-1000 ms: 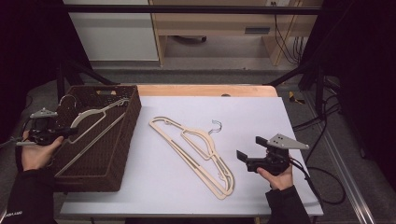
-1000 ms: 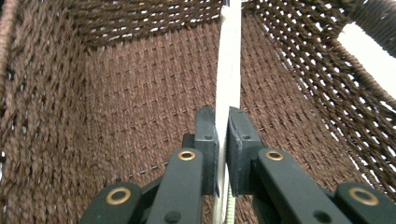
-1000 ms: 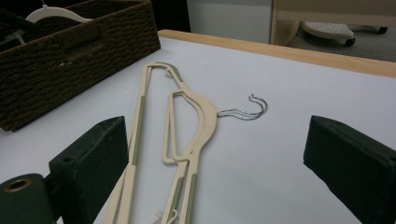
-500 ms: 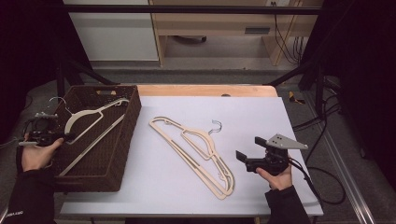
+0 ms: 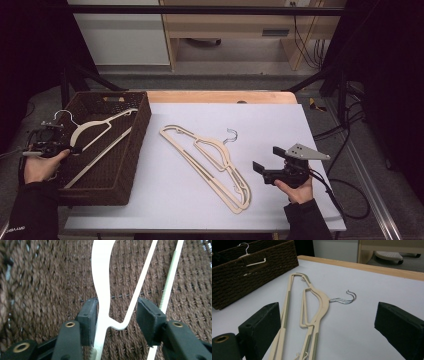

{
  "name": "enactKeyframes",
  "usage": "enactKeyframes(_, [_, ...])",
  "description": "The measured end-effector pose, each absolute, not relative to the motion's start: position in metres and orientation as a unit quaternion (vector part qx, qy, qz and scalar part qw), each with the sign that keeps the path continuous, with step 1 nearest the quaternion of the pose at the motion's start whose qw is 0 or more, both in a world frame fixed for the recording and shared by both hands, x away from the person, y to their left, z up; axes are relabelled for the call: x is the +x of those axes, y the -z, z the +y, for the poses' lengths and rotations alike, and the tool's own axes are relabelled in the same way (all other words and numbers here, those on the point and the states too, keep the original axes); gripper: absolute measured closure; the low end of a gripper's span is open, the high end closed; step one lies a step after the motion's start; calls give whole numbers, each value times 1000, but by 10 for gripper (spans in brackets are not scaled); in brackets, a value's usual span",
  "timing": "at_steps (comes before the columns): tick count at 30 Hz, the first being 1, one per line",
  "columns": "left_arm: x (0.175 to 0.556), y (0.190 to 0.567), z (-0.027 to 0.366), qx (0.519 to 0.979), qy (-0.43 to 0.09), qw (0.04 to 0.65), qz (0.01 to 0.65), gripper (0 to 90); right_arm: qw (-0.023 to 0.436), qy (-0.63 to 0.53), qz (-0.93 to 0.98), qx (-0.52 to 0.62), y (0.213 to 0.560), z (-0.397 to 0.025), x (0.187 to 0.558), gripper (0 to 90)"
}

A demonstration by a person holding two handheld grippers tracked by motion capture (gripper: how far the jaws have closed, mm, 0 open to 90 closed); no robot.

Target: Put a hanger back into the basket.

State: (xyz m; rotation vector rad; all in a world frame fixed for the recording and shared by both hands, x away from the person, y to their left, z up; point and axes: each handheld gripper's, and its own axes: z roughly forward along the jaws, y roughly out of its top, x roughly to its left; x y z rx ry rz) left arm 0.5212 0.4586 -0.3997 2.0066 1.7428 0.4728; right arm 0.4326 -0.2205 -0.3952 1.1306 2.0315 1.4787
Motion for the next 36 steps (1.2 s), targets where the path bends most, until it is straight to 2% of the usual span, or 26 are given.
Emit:
enactKeyframes(7, [520, 399, 460, 718, -168, 225, 637, 461, 193, -526, 725, 401, 395, -221, 433, 69])
enactKeyframes(12, [514, 387, 460, 711, -189, 250, 630, 422, 192, -529, 723, 401, 394, -222, 432, 69])
enactKeyframes(20, [488, 350, 447, 687, -246, 362, 580, 376, 193, -536, 716, 403, 390, -225, 431, 70])
enactKeyframes(29, [449, 317, 393, 668, -274, 507, 470, 236, 193, -538, 713, 406, 389, -224, 431, 72])
enactKeyframes(36, [428, 312, 334, 674, -274, 559, 398, 111, 183, -535, 721, 401, 392, -217, 434, 81])
